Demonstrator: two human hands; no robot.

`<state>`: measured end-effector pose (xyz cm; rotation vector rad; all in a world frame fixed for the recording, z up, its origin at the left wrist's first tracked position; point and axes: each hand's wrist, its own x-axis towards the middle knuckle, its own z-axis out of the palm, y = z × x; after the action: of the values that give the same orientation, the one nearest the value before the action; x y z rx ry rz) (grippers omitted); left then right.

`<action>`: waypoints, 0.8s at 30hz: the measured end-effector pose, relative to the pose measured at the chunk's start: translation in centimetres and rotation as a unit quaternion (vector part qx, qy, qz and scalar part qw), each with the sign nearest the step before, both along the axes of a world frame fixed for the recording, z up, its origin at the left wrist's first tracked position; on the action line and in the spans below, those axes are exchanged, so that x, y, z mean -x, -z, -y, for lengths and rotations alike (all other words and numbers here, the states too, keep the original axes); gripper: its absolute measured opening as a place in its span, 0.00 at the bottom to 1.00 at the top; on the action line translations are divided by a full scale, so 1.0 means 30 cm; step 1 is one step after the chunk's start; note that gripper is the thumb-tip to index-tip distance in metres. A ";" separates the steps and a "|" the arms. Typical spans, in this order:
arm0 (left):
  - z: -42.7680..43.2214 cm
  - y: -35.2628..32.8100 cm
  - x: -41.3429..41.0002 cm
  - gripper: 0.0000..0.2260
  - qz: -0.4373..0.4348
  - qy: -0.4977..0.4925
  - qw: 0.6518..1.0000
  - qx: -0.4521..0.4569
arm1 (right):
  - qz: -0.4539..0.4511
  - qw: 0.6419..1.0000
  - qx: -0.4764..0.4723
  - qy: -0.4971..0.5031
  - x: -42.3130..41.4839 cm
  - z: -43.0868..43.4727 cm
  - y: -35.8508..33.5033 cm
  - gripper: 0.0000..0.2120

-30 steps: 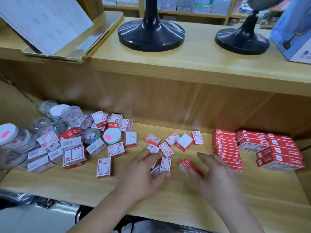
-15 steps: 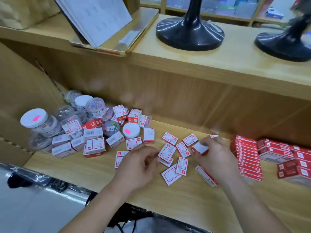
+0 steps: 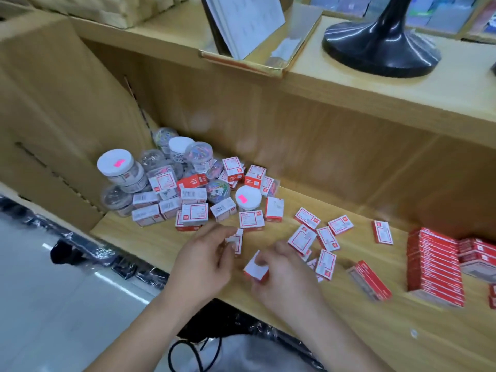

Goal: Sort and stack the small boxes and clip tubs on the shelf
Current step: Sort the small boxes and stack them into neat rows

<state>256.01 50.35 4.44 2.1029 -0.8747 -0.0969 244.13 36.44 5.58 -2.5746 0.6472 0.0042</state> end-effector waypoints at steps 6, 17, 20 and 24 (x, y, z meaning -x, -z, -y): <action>-0.011 0.004 -0.004 0.10 0.020 -0.027 0.999 0.013 | 0.109 0.992 -0.064 -0.007 -0.036 0.009 0.019 0.17; 0.362 0.041 0.257 0.22 0.158 0.191 0.957 -0.151 | 0.207 0.945 0.030 0.251 0.508 0.321 0.011 0.15; 0.395 0.054 0.261 0.18 0.166 0.200 0.955 -0.145 | 0.175 0.949 -0.008 0.262 0.538 0.327 0.071 0.22; 0.338 0.014 0.228 0.10 0.077 0.173 0.982 0.002 | 0.147 0.956 -0.027 0.251 0.499 0.330 0.087 0.19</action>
<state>249.16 40.22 4.01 1.9556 -1.3269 -0.1155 229.17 26.53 2.98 -2.2245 1.1369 -0.5097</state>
